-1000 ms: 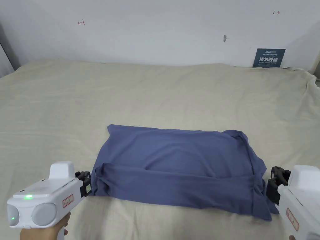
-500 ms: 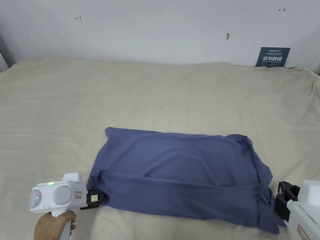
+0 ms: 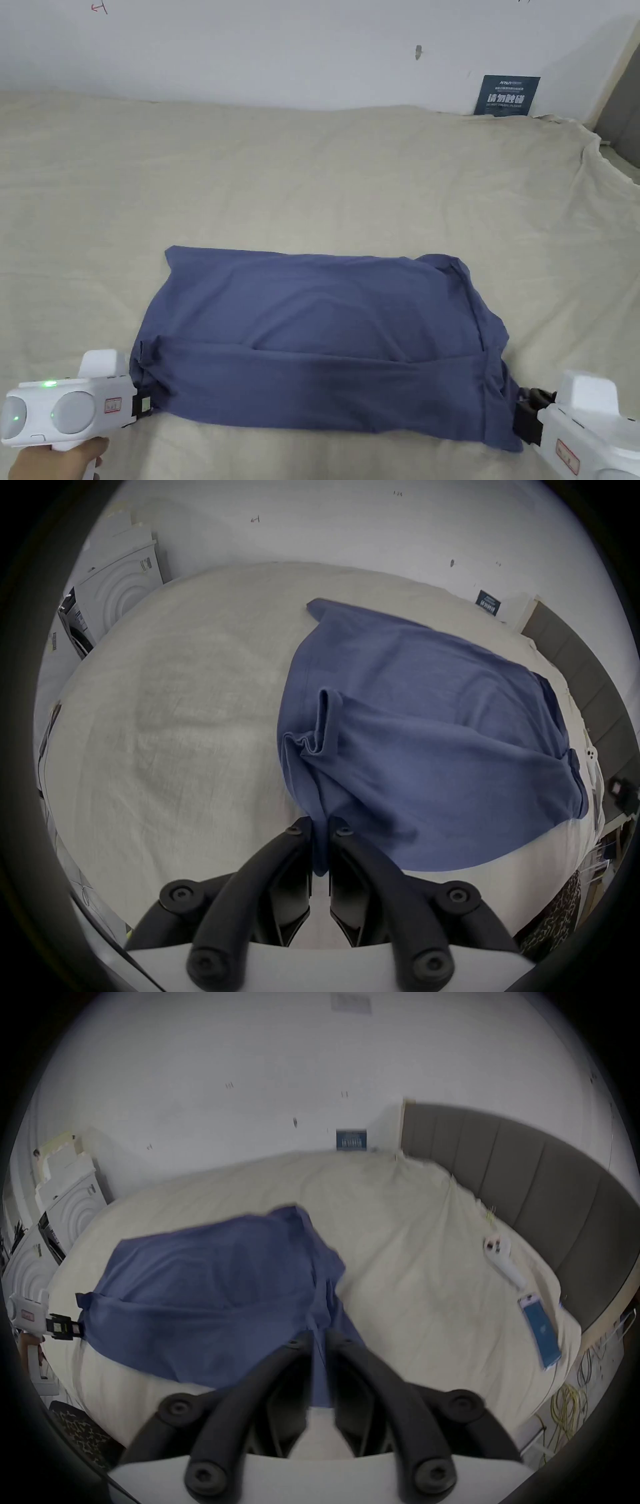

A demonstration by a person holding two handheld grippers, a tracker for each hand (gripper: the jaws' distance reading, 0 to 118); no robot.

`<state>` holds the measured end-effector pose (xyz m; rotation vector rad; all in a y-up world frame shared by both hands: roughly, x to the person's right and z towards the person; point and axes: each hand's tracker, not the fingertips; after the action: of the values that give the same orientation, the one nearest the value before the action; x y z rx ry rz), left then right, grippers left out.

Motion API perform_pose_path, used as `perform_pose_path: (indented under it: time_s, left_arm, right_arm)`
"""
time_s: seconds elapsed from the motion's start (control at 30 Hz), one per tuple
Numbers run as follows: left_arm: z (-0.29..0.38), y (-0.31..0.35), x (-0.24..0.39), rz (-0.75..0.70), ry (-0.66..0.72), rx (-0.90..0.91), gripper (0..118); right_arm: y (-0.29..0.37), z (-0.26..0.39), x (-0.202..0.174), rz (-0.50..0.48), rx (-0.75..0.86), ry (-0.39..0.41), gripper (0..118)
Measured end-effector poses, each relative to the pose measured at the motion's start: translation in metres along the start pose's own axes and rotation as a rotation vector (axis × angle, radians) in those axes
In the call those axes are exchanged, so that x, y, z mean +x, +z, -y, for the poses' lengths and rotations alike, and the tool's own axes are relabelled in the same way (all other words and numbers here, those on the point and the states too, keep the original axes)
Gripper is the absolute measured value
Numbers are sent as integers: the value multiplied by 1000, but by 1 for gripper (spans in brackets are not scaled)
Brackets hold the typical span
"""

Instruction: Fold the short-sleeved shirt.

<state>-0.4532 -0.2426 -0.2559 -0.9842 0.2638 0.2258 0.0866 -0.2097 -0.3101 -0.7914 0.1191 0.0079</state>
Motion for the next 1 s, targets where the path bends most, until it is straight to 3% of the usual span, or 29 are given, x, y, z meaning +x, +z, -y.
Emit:
perform_pose_path:
  time_s: [0.07,0.1,0.3,0.37,0.4,0.47,0.57,0.77,1.0]
  left_arm:
    - [-1,5,1,1,-10,11,6]
    - [-3,5,0,2,-14,14,6]
    - [-6,14,-4,19,-3,35,6]
    - [-6,11,-6,22,2,34,6]
    - [-6,10,-7,23,4,31,6]
    - [-4,10,-10,26,14,28,6]
    - [-1,14,-13,36,44,39,6]
    - [13,36,-19,66,104,56,6]
    - [55,70,-21,62,73,45,6]
  right_arm:
    - [-16,8,-1,-17,-69,3,76]
    - [-23,11,-1,-27,-91,4,80]
    - [-56,22,-11,-20,-140,22,77]
    - [-59,23,-11,-19,-141,10,58]
    - [-60,24,-9,-43,-149,-2,37]
    - [-60,25,-6,-81,-145,-16,10]
    - [-48,24,-8,-79,-128,11,8]
    - [-11,26,2,-123,-79,-29,8]
    - [32,47,9,-155,-71,-33,8]
